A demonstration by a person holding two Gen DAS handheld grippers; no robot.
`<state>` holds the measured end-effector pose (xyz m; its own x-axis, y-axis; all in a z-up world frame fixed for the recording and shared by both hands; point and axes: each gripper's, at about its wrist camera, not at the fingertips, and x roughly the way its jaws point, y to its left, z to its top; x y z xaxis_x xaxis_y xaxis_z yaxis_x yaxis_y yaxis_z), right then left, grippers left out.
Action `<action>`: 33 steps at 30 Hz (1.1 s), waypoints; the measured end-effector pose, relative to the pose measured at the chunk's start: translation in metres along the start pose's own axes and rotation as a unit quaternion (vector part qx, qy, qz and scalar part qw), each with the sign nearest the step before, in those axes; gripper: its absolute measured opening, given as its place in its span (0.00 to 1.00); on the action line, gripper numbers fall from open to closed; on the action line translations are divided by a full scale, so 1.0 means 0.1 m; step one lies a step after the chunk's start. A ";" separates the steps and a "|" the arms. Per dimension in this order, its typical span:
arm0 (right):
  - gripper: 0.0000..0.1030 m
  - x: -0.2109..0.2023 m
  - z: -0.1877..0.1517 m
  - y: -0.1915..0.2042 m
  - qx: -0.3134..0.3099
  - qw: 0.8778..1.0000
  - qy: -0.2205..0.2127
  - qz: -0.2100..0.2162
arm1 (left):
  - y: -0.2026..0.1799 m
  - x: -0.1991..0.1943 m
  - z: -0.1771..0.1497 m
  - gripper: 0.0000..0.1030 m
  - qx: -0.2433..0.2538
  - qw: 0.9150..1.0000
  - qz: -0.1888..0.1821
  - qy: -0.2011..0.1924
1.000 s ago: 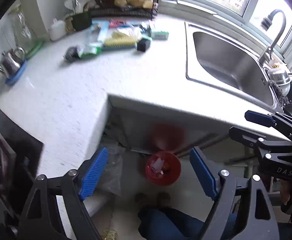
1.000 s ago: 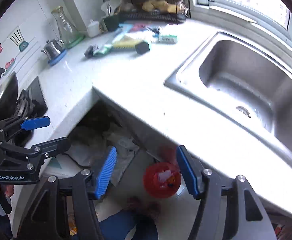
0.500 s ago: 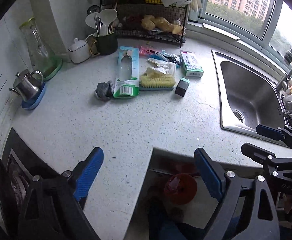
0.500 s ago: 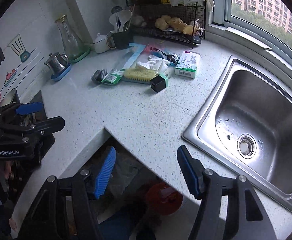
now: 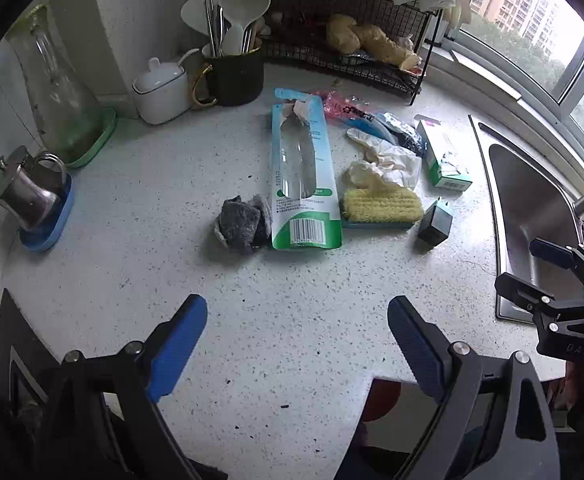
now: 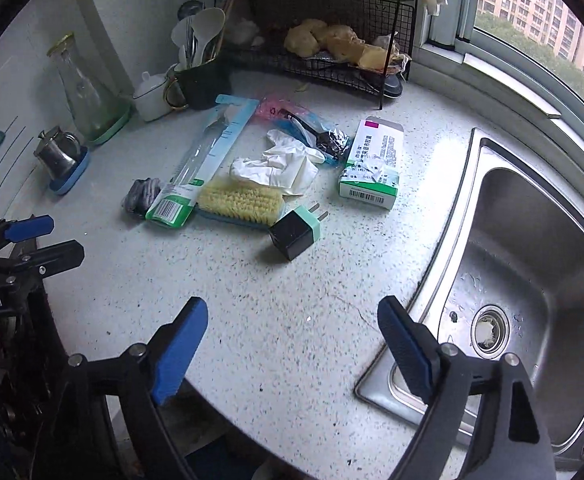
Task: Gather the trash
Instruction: 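Raise both tools back toward the remaining counter items, then grasp the black charger plug with the right tool while the left tool grasps the grey sponge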
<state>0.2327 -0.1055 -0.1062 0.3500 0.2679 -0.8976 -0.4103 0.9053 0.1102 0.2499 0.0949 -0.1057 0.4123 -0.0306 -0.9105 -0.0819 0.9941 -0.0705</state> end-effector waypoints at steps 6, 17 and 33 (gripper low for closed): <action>0.87 0.32 0.20 -0.02 0.012 0.999 0.028 -0.010 | 0.19 0.27 0.17 0.88 -0.005 1.000 0.001 0.023; 0.88 0.76 0.47 -0.10 0.020 0.998 0.063 -0.021 | 0.50 0.50 0.36 0.88 -0.011 0.999 0.019 0.038; 0.36 0.97 0.45 0.01 0.009 0.996 0.080 -0.035 | 0.64 0.77 0.44 0.88 0.000 0.998 0.005 0.068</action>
<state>0.3041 -0.0642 -0.1738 0.2376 0.1488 -0.9599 -0.3732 0.9263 0.0512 0.3164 0.1604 -0.1628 0.2838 -0.0339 -0.9583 -0.0851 0.9945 -0.0604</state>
